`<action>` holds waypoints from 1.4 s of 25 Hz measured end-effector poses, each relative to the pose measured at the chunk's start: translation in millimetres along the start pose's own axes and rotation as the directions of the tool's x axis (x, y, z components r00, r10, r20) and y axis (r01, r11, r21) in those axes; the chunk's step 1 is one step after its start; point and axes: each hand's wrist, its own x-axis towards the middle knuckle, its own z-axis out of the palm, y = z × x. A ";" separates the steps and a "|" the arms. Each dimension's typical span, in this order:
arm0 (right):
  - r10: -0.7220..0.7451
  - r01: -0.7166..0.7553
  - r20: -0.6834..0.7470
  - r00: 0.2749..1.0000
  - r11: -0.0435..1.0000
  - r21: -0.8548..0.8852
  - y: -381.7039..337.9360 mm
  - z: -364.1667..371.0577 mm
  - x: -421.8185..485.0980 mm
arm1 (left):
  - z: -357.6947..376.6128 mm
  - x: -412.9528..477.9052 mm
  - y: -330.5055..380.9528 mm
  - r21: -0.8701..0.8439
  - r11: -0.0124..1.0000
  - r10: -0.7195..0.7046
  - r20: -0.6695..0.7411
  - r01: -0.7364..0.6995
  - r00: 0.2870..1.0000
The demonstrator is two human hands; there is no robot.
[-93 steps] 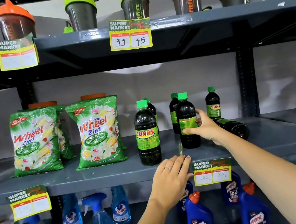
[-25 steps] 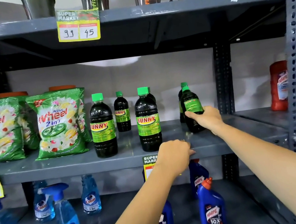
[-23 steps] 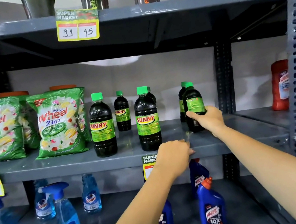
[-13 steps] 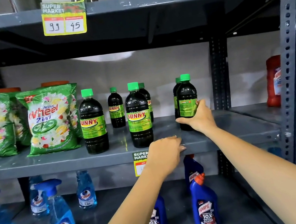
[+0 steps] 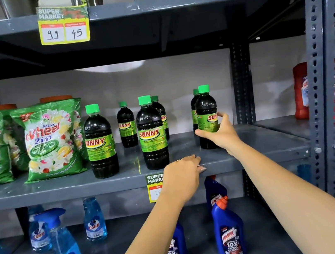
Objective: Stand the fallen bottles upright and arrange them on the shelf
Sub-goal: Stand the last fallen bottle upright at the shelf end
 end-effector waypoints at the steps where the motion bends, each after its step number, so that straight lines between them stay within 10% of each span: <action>1: 0.020 -0.021 0.022 1.000 0.999 0.045 -0.4 -1.3 1.0 | 1.6 -0.3 -0.7 -0.010 1.000 0.004 -0.018 -0.004 1.000; 35: 0.028 -0.028 0.020 0.999 0.999 0.030 -2.1 -3.4 -5.2 | 20.7 -3.8 -5.9 -0.069 0.994 0.061 -0.275 -0.083 0.959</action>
